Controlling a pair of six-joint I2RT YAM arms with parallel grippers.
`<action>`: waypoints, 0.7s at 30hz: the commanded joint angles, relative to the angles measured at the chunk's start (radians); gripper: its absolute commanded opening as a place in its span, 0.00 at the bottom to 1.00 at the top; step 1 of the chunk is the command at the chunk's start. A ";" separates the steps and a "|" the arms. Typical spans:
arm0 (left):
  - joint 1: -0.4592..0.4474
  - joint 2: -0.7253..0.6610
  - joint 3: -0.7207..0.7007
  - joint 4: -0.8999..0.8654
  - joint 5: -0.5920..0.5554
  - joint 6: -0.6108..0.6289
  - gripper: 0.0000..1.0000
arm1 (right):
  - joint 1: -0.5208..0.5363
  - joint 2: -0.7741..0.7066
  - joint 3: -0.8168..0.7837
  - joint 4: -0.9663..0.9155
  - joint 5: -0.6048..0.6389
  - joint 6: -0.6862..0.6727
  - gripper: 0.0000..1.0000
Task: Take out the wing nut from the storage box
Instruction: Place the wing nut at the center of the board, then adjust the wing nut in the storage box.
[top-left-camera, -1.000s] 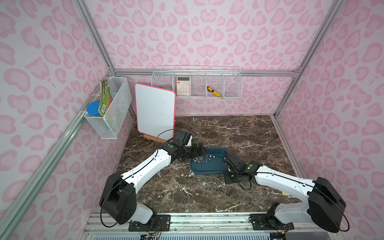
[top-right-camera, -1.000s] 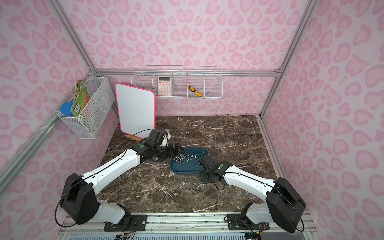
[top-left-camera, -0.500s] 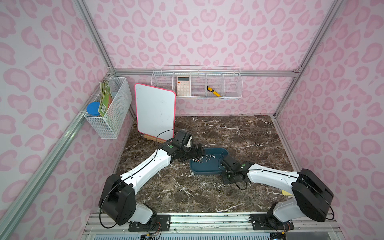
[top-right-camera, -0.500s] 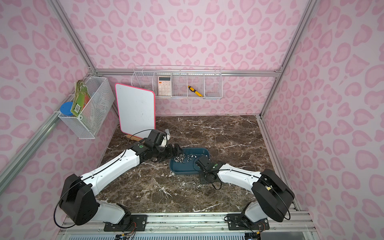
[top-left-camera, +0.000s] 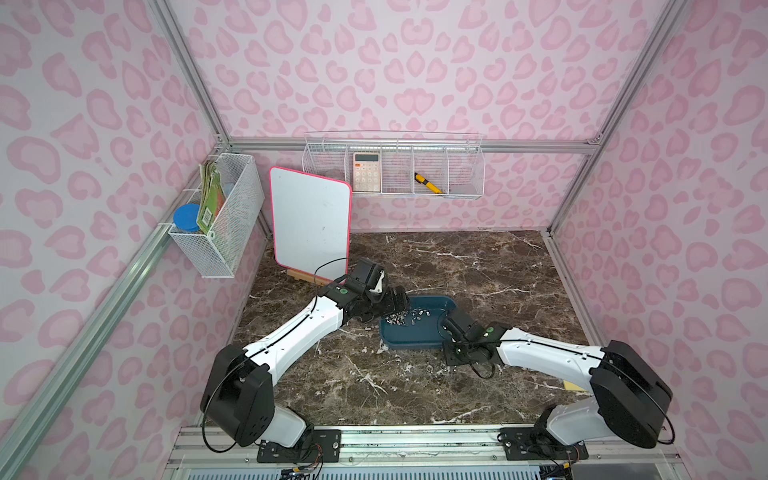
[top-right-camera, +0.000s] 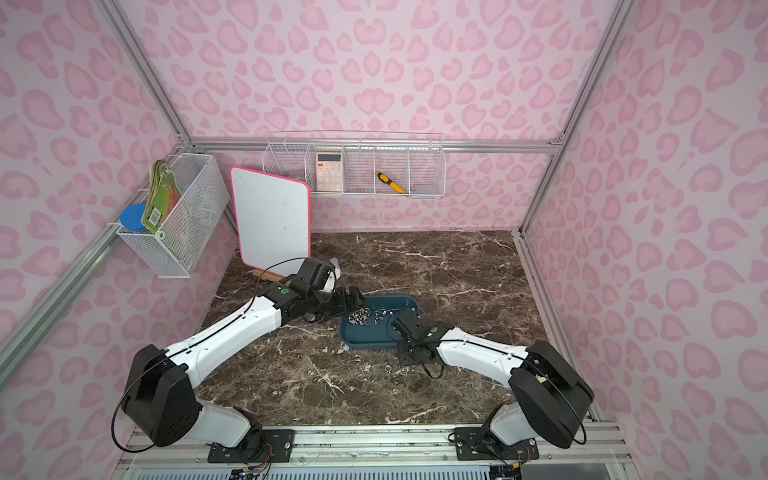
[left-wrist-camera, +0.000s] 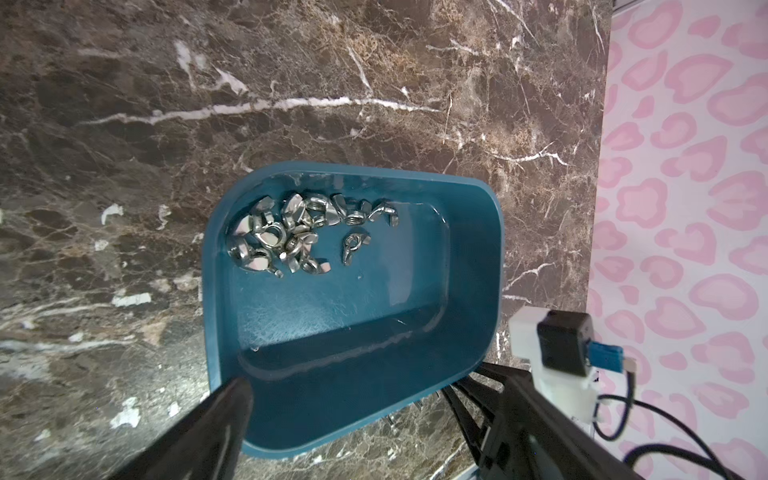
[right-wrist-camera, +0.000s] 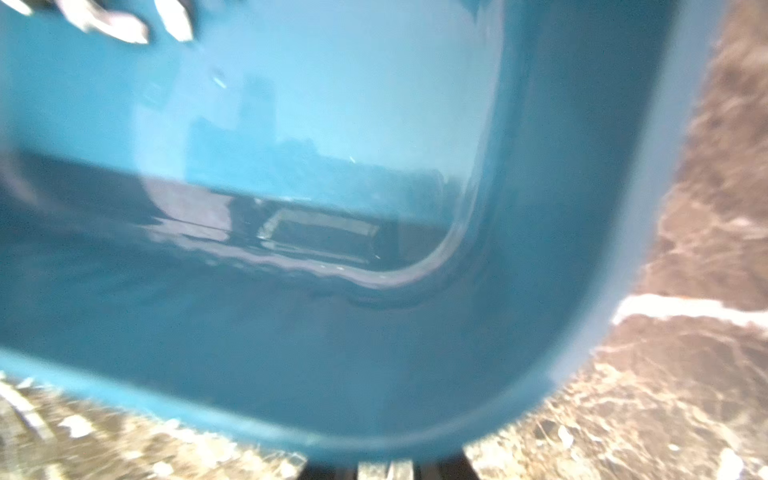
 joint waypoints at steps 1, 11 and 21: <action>0.002 0.018 0.015 -0.023 0.016 0.042 0.99 | 0.001 -0.047 0.024 -0.031 0.015 -0.014 0.33; 0.001 0.103 0.102 -0.118 -0.013 0.046 0.85 | -0.032 -0.106 0.111 0.021 0.052 -0.079 0.70; -0.001 0.192 0.159 -0.160 0.013 -0.041 0.74 | -0.086 -0.059 0.131 0.127 -0.019 -0.133 0.92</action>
